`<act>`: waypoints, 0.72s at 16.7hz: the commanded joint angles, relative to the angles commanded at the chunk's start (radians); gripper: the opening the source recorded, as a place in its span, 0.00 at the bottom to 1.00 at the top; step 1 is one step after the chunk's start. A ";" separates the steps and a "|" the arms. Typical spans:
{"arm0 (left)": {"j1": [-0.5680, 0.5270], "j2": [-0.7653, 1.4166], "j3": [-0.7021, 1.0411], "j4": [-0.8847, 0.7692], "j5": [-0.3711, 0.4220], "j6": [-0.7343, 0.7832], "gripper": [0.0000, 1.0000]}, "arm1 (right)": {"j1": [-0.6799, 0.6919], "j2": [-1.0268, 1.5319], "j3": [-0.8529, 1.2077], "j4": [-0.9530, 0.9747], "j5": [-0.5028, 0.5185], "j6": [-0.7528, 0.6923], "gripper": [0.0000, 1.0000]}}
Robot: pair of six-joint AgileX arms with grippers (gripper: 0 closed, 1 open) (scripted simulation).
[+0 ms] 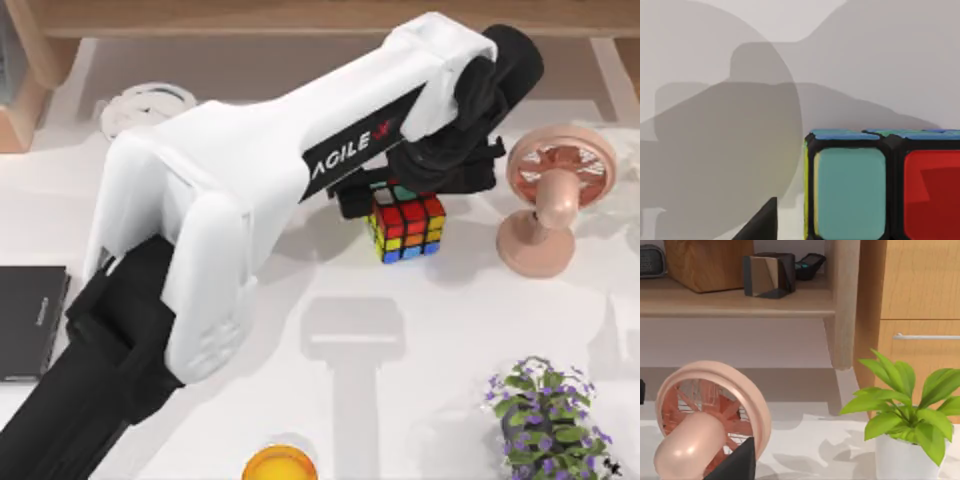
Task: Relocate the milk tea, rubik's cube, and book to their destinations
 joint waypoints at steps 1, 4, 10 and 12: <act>0.000 0.000 0.000 0.000 0.000 0.000 0.62 | 0.000 0.000 0.000 0.000 0.000 0.000 1.00; 0.000 0.000 0.000 0.000 0.000 0.000 0.40 | 0.000 0.000 0.000 0.000 0.000 0.000 1.00; 0.000 0.000 0.000 0.000 0.000 0.000 0.00 | 0.000 0.000 0.000 0.000 0.000 0.000 1.00; 0.000 0.000 0.000 0.000 0.000 0.000 0.00 | 0.000 0.000 0.000 0.000 0.000 0.000 1.00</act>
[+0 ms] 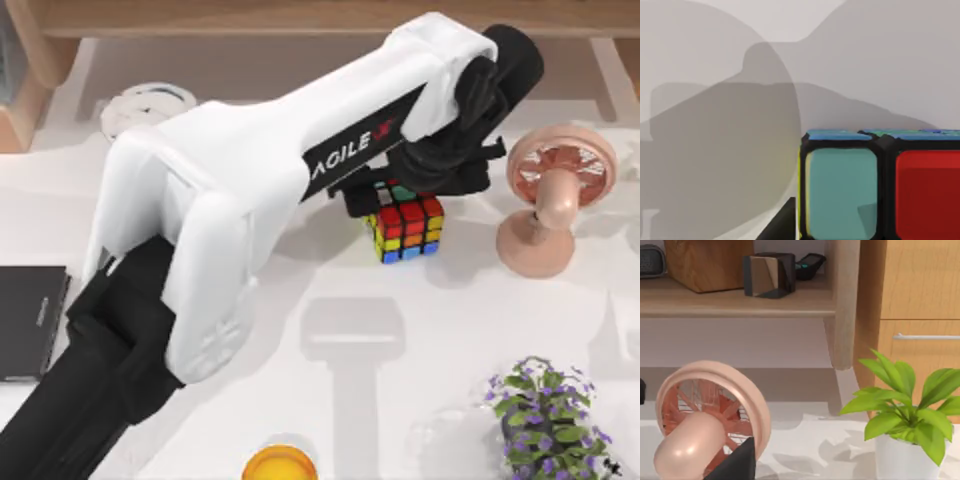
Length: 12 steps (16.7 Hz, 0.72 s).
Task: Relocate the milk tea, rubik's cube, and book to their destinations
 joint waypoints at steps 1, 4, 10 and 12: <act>0.000 0.000 0.000 0.000 0.000 0.000 0.00 | 0.000 0.000 0.000 0.000 0.000 0.000 1.00; 0.000 0.000 0.000 0.000 0.000 0.000 0.00 | 0.000 0.000 0.000 0.000 0.000 0.000 1.00; 0.029 0.012 0.056 -0.051 -0.016 0.020 0.00 | 0.000 0.000 0.000 0.000 0.000 0.000 1.00; 0.031 0.024 0.124 -0.097 -0.015 0.032 0.00 | 0.000 0.000 0.000 0.000 0.000 0.000 1.00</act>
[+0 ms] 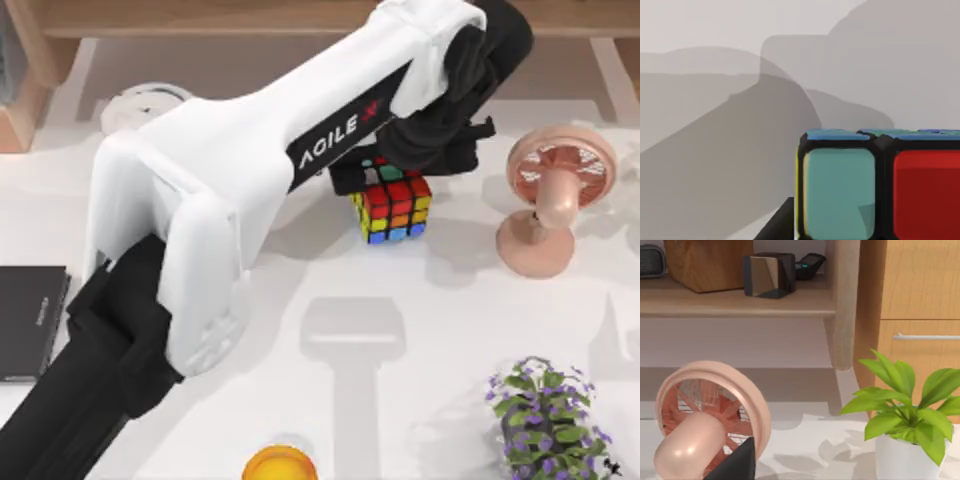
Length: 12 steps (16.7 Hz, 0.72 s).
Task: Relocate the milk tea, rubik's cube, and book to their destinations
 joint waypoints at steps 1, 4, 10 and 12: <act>-0.003 0.008 0.037 -0.025 0.002 0.001 0.00 | 0.000 0.000 0.000 0.000 0.000 0.000 1.00; -0.024 0.036 0.116 -0.080 0.014 -0.025 0.00 | 0.000 0.000 0.000 0.000 0.000 0.000 1.00; -0.024 0.031 0.116 -0.075 0.014 -0.024 0.00 | 0.000 0.000 0.000 0.000 0.000 0.000 1.00; -0.020 -0.006 0.078 -0.026 0.013 0.002 0.00 | 0.000 0.000 0.000 0.000 0.000 0.000 1.00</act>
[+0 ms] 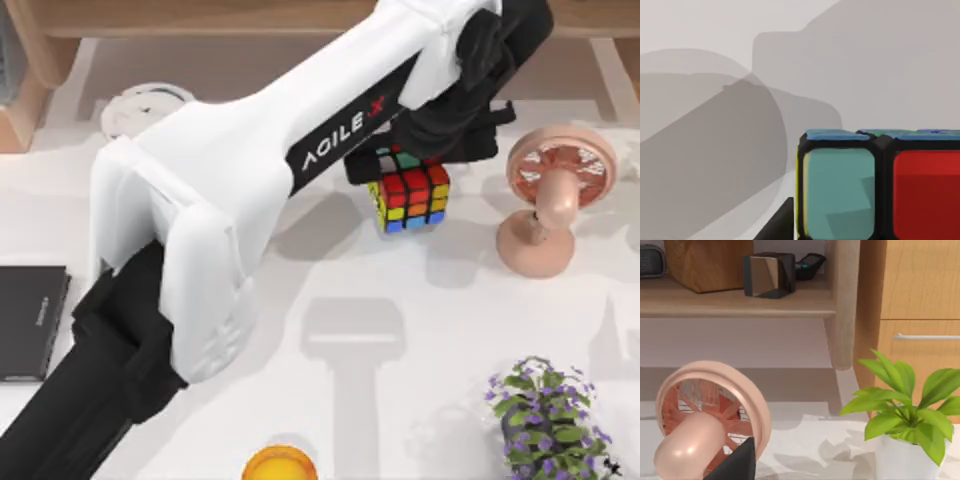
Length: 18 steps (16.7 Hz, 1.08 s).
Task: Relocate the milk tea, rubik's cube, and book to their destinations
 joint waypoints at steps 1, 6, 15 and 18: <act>0.000 -0.029 -0.029 0.039 -0.001 0.021 0.00 | 0.000 0.000 0.000 0.000 0.000 0.000 1.00; -0.015 -0.243 -0.261 0.359 0.000 0.190 0.00 | 0.000 0.000 0.000 0.000 0.000 0.000 1.00; 0.010 -0.710 -0.856 1.245 -0.005 0.642 0.00 | 0.000 0.000 0.000 0.000 0.000 0.000 1.00; 0.067 -0.826 -1.051 1.558 -0.016 0.795 0.00 | 0.000 0.000 0.000 0.000 0.000 0.000 1.00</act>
